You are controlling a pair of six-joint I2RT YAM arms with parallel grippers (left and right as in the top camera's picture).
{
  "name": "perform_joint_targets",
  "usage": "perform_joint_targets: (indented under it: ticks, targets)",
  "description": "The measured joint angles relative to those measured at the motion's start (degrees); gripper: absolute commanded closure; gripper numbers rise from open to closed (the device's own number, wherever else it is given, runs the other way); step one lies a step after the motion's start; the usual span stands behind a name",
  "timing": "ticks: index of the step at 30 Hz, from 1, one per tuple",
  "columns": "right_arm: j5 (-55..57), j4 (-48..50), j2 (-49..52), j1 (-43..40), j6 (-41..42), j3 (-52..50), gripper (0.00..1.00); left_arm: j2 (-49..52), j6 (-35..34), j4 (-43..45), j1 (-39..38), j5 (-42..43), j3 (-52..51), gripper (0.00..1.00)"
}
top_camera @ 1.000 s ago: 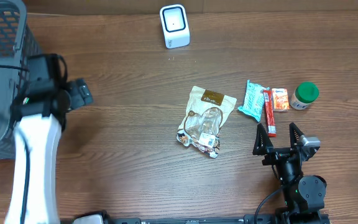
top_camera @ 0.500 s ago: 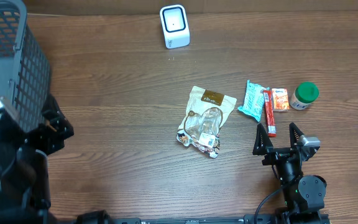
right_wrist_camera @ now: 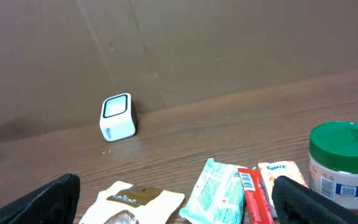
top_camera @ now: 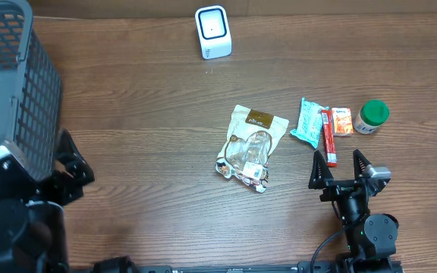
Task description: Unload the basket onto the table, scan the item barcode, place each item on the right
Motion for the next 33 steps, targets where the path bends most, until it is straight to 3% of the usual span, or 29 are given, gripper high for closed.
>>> perform_joint_targets:
  ticks: [24,28,33]
  targets:
    - [0.0,0.0,0.0,0.0,0.0,0.0,0.00,-29.6,0.0,-0.1,0.0,0.0,-30.8,0.00]
    - [0.0,0.0,0.0,0.0,0.0,0.0,0.00,-32.5,0.0,11.2,0.0,0.0,-35.9,0.00]
    - [0.0,0.0,0.0,0.0,0.0,0.0,0.00,-32.7,0.0,34.7,0.0,1.7,-42.9,0.00]
